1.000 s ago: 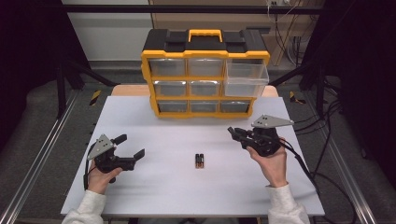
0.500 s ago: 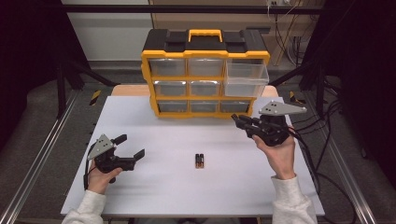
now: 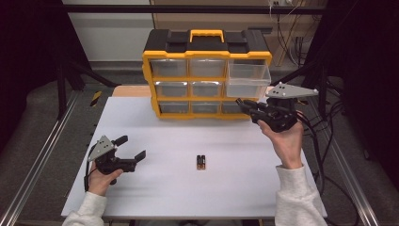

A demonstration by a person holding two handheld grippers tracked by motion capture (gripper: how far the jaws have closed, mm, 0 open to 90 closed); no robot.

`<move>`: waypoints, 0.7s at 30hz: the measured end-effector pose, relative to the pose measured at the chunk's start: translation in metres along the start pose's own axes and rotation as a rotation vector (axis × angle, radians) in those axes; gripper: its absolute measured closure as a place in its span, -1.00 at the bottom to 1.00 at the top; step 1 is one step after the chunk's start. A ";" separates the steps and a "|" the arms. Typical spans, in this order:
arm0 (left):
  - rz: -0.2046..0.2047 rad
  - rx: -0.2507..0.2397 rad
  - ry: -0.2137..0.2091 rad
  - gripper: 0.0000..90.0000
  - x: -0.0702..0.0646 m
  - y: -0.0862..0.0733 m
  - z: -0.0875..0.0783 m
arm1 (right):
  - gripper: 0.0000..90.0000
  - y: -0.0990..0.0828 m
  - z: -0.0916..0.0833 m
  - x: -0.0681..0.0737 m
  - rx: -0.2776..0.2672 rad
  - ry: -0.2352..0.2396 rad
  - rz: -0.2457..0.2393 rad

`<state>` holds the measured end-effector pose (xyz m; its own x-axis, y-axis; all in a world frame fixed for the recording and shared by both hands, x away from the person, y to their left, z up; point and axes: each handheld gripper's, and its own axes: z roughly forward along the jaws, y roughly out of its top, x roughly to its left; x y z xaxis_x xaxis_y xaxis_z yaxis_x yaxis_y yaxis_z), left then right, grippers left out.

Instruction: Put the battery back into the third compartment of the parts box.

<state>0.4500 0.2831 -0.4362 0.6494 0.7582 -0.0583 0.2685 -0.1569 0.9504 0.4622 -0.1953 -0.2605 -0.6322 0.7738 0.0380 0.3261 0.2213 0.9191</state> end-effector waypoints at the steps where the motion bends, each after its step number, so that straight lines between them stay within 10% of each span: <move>1: 0.001 0.000 0.000 -0.97 0.000 0.000 0.000 | 0.72 0.002 0.000 -0.001 0.000 -0.001 -0.002; 21: 0.001 0.001 -0.001 -0.97 0.001 0.000 0.000 | 0.72 0.049 0.008 -0.026 -0.028 -0.082 0.012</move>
<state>0.4504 0.2837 -0.4363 0.6505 0.7573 -0.0573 0.2682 -0.1585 0.9502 0.5006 -0.1998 -0.2199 -0.5684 0.8226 0.0184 0.3128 0.1953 0.9295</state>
